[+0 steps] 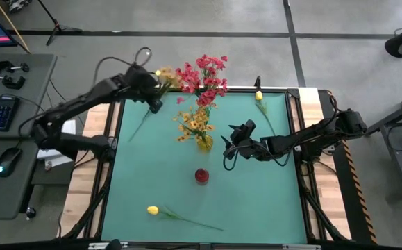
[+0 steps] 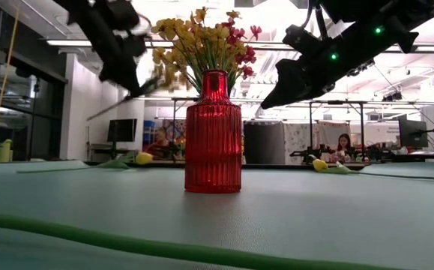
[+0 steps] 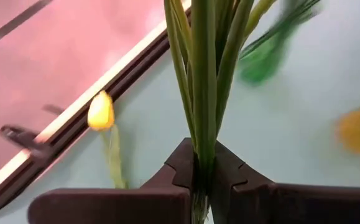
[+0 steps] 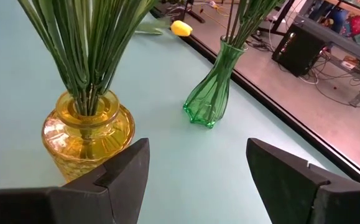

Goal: Sort flowers into vase by color
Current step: Put the yellow flowers into the yellow vase

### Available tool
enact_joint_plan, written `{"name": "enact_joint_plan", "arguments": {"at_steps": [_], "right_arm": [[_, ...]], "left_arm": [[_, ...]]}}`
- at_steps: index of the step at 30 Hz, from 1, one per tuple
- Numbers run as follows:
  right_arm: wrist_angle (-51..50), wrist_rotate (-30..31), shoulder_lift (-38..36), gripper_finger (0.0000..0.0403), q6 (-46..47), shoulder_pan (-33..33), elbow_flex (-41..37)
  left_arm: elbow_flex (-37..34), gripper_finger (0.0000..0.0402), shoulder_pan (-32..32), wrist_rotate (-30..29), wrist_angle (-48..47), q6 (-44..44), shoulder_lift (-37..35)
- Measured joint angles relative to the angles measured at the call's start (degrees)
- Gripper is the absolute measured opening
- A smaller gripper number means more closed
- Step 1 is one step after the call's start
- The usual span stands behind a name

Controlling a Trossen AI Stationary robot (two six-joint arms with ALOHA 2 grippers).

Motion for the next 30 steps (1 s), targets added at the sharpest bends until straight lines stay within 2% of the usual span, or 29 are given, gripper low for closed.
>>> {"name": "enact_joint_plan", "arguments": {"at_steps": [6,14,19,24,27,30], "right_arm": [[0.0,-2.2,0.0,0.0259,0.1,0.0,0.0],[0.0,-2.6,0.0,0.0259,0.2,0.0,0.0],[0.0,-2.6,0.0,0.0259,0.2,0.0,0.0],[0.0,-2.6,0.0,0.0259,0.2,0.0,0.0],[0.1,-2.5,0.0,0.0259,0.2,0.0,0.0],[0.2,-2.4,0.0,0.0259,0.3,0.0,0.0]], "left_arm": [[0.0,0.0004,-0.3,4.1,1.3,-3.9,-10.2],[-7.7,0.0003,-5.6,11.7,19.0,-8.4,-25.8],[-19.2,0.0003,-13.7,13.3,33.4,-12.4,-36.2],[-32.6,0.0003,-23.8,13.3,53.6,-16.3,-44.5],[-39.4,0.0003,-30.5,13.2,66.6,-17.2,-46.2],[-44.6,0.0003,-37.7,12.6,76.3,-14.3,-45.4]]}}
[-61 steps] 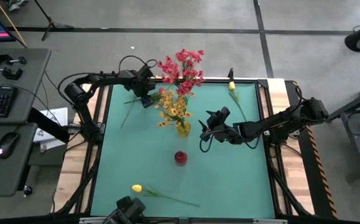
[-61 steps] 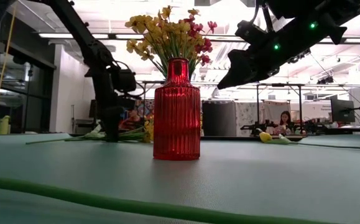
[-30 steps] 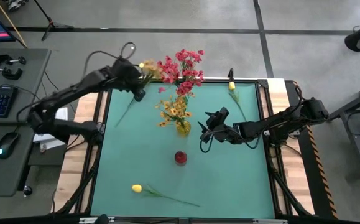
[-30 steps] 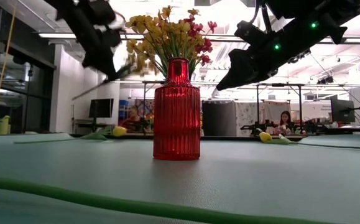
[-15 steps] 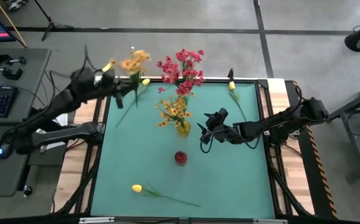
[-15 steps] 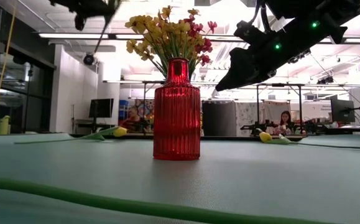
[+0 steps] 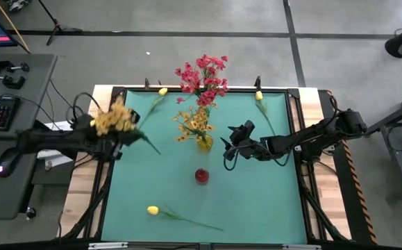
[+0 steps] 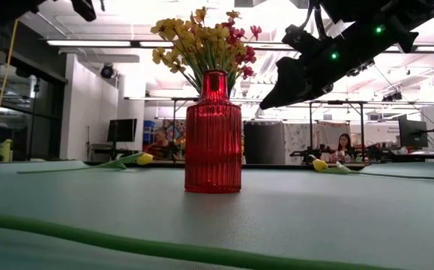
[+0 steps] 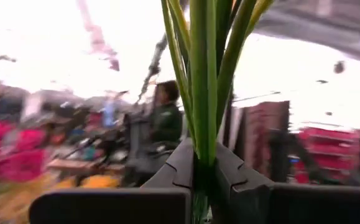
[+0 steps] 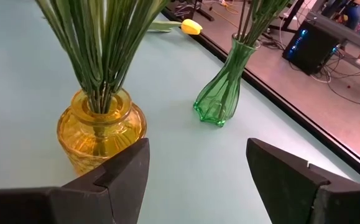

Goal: Sort flowers into vase by color
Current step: Put the yellow flowers into the yellow vase

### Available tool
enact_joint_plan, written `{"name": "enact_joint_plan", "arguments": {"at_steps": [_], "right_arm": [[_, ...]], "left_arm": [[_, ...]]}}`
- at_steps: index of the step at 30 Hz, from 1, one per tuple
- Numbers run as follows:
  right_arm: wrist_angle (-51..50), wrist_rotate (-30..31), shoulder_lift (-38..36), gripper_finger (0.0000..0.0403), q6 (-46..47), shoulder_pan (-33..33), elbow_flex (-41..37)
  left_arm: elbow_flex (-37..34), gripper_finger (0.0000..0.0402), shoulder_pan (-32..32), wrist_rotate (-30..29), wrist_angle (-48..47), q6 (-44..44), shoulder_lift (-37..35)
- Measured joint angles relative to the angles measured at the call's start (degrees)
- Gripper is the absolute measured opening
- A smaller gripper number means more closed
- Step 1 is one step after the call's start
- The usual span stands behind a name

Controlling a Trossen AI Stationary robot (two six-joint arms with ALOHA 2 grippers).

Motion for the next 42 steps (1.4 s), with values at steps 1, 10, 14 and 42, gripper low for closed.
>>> {"name": "enact_joint_plan", "arguments": {"at_steps": [1,10,14,42], "right_arm": [[0.0,0.3,0.0,0.0259,0.4,0.0,0.0],[0.0,0.8,0.0,0.0259,1.0,0.0,0.0],[0.0,0.8,0.0,0.0259,2.2,0.0,0.0],[0.0,0.8,0.0,0.0259,1.5,0.0,0.0]], "left_arm": [[-1.2,0.0003,-2.7,-0.9,2.8,1.6,0.9],[-0.7,0.0003,-27.4,-18.8,14.3,19.9,19.1],[4.5,0.0003,-34.2,-27.9,14.5,28.9,31.6],[14.2,0.0003,-15.6,-23.8,38.0,39.8,66.2]]}}
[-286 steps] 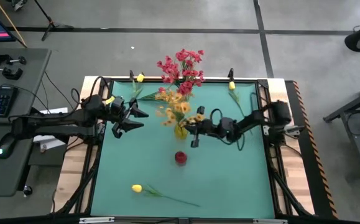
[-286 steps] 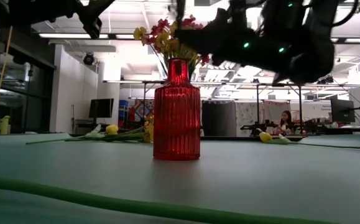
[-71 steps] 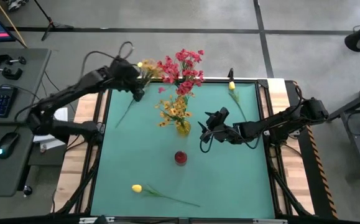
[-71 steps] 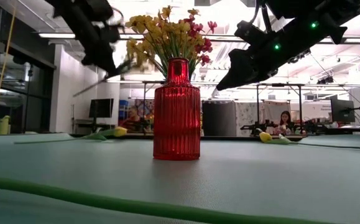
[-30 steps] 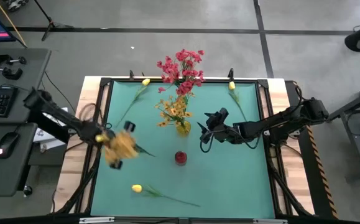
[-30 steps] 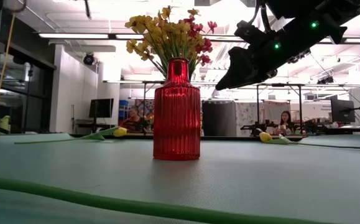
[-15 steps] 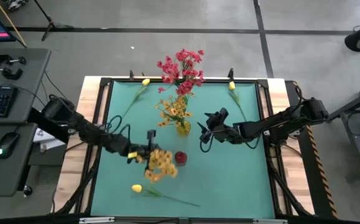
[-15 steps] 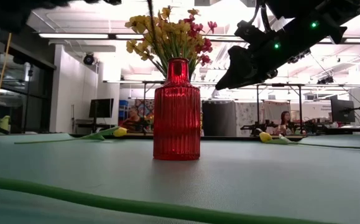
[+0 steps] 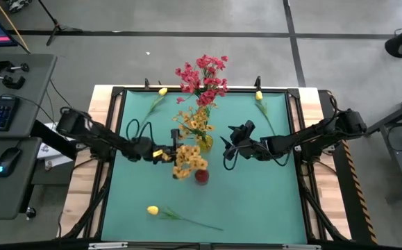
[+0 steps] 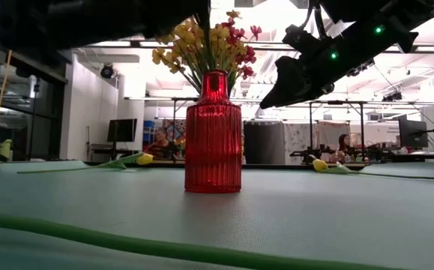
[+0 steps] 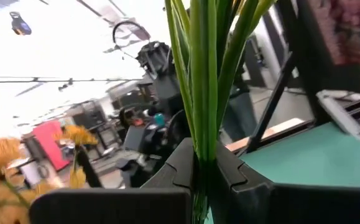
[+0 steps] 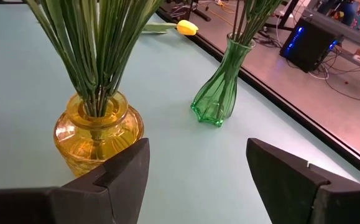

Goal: Sort flowers into vase by color
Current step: Put the yellow flowers into the yellow vase

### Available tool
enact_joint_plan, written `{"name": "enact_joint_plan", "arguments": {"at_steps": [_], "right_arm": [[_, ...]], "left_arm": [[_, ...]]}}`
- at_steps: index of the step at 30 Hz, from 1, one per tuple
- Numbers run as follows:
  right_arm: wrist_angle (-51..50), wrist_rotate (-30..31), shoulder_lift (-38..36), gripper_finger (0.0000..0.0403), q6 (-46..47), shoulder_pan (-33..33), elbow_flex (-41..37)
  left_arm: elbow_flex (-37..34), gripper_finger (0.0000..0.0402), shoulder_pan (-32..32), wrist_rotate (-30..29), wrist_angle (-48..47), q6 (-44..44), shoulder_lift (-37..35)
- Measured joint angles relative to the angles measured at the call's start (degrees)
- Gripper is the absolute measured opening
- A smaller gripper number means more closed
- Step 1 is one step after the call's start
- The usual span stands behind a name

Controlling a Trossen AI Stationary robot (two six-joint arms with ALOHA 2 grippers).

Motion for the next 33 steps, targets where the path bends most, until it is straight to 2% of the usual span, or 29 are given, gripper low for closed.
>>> {"name": "enact_joint_plan", "arguments": {"at_steps": [5,10,21,27,33], "right_arm": [[0.0,0.0,0.0,0.0259,0.1,0.0,0.0],[0.0,0.0,0.0,0.0259,0.0,0.0,0.0],[0.0,0.0,0.0,0.0259,0.6,0.0,0.0],[0.0,0.0,0.0,0.0259,0.6,0.0,0.0],[0.0,0.0,0.0,0.0259,0.6,0.0,0.0]], "left_arm": [[0.1,0.0003,1.6,-1.4,9.0,1.9,7.0],[0.1,0.0003,2.4,-6.1,15.2,4.3,11.1],[0.4,0.0003,2.4,-6.6,14.5,8.7,11.4],[0.4,0.0003,3.4,-6.4,11.8,5.9,11.4],[0.4,0.0003,5.7,-5.8,11.7,-1.1,11.4]]}}
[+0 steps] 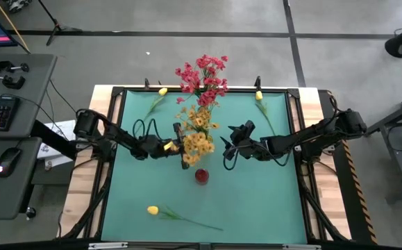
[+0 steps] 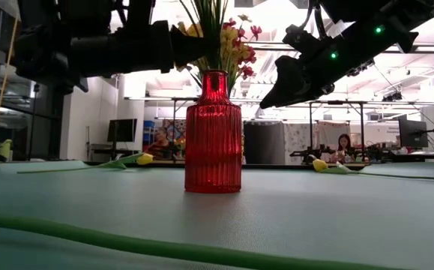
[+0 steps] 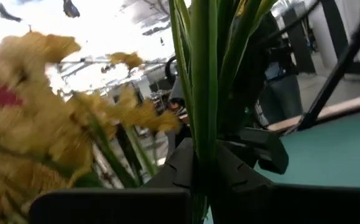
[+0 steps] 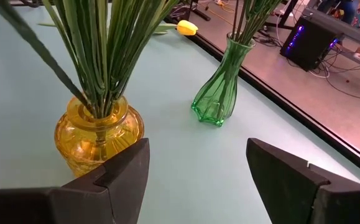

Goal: Sort flowers into vase by color
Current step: Put the yellow flowers into the yellow vase

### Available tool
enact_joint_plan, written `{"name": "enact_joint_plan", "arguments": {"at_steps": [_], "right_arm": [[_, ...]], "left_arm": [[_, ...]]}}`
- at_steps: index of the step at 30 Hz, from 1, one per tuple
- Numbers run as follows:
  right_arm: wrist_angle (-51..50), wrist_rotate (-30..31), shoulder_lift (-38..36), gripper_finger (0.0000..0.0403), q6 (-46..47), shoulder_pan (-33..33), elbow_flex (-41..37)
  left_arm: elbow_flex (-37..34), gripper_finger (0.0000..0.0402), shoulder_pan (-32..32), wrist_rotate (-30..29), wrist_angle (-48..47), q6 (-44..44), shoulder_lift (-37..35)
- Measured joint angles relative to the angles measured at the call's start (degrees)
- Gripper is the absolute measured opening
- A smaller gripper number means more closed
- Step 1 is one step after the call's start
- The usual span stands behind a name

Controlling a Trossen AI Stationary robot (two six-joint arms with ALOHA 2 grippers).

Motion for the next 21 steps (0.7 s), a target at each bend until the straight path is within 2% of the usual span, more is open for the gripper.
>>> {"name": "enact_joint_plan", "arguments": {"at_steps": [8,21], "right_arm": [[0.0,0.0,0.0,0.0259,0.0,0.0,0.0],[0.0,0.0,0.0,0.0259,0.6,0.0,0.0]], "left_arm": [[0.0,0.0015,2.5,-0.1,-0.2,-14.6,0.0],[0.0,0.0018,4.6,-0.9,-4.3,-24.5,-0.1]]}}
